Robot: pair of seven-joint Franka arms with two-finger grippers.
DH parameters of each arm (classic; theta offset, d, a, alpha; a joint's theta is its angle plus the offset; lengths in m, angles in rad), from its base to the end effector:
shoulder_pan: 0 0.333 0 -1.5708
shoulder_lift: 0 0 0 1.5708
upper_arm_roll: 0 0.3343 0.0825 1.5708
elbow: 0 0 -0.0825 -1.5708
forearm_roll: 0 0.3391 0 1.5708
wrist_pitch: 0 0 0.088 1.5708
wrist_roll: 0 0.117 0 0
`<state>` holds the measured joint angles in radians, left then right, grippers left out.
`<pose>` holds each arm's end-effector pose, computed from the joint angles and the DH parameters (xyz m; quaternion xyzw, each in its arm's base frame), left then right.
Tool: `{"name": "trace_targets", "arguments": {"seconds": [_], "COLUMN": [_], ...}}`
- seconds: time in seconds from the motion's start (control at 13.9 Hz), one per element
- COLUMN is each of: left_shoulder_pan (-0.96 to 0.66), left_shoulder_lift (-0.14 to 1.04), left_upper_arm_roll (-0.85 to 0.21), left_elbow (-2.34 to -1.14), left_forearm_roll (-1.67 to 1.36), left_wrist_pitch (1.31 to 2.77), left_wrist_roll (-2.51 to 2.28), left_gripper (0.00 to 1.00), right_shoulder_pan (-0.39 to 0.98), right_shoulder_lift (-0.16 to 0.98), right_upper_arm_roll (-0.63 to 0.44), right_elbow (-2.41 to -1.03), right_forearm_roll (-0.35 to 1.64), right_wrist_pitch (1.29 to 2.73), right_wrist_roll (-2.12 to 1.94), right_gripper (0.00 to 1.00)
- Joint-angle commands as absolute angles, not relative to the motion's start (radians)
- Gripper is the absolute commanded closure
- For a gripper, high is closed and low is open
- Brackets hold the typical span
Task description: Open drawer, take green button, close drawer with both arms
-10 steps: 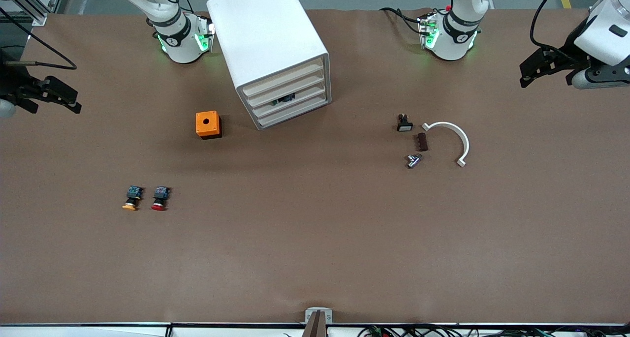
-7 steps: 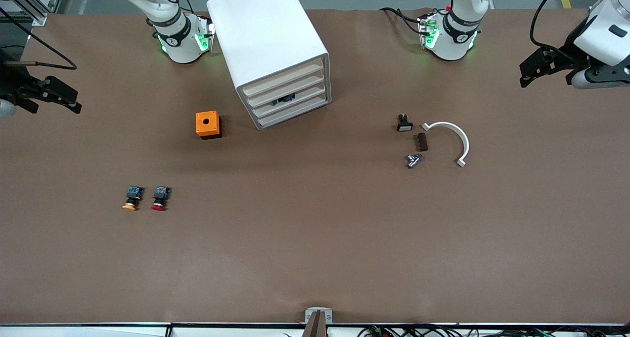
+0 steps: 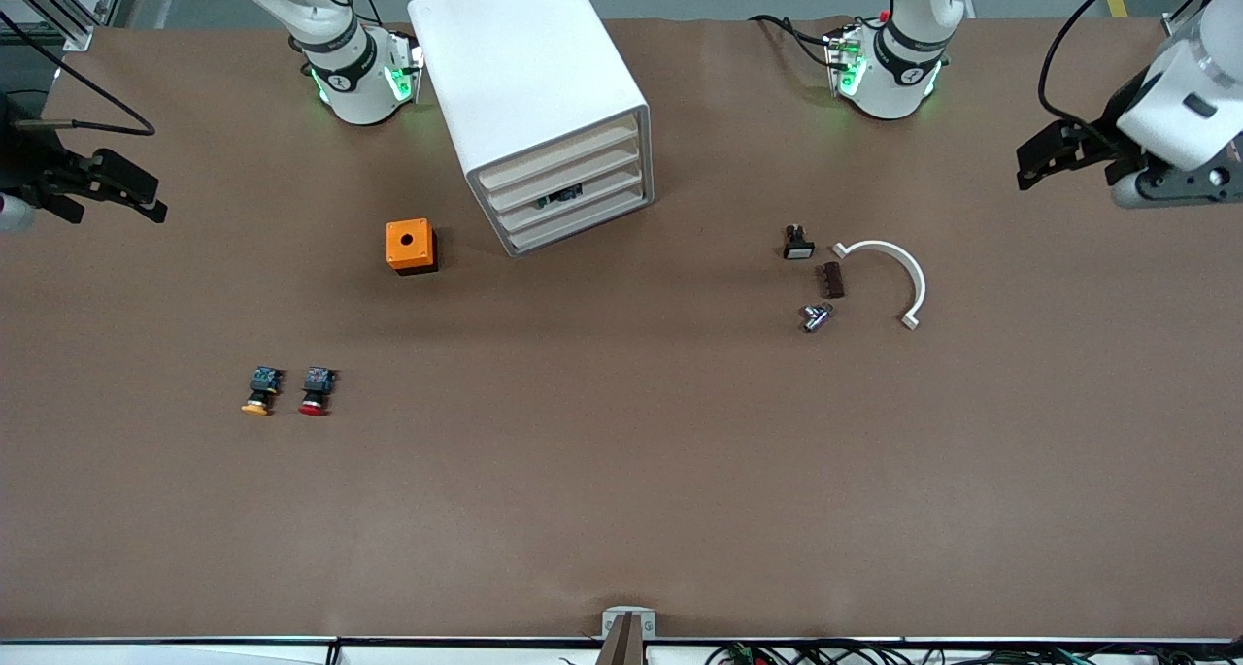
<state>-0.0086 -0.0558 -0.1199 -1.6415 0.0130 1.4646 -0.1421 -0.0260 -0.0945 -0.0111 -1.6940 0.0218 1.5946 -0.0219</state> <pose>0.4734 -0.0614 0.6219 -0.9981 -0.0074 0.0588 0.0179 0.4791 -0.0156 0.6289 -0.9999 0.0079 0.0021 0.0115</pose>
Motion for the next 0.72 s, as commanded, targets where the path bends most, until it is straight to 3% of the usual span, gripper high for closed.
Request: {"name": "trace_targets", "arguments": {"seconds": [0.0, 0.36, 0.65], "left_shoulder_pan": [-0.020, -0.028, -0.129], "left_shoulder_lift": [0.030, 0.211, 0.363], "left_upper_arm_roll": [-0.130, -0.205, -0.224], "left_elbow": [-1.603, -1.598, -1.591], "left_forearm_roll": [0.018, -0.055, -0.112], "left_wrist_pitch": [1.462, 1.543, 1.612], "left_wrist_roll": [-0.162, -0.562, -0.987], "left_gripper": [0.00, 0.00, 0.00], "right_shoulder_pan": [-0.025, -0.028, -0.026], "right_shoulder_lift": [-0.118, -0.117, -0.117], "right_upper_arm_roll": [-0.017, -0.018, -0.017], "right_elbow": [-1.713, -1.713, -1.713], "right_forearm_roll": [0.038, 0.038, 0.038], "right_wrist_pitch": [1.589, 1.574, 1.566], "right_wrist_roll": [-0.025, -0.026, -0.026], "right_gripper": [0.00, 0.00, 0.00]}}
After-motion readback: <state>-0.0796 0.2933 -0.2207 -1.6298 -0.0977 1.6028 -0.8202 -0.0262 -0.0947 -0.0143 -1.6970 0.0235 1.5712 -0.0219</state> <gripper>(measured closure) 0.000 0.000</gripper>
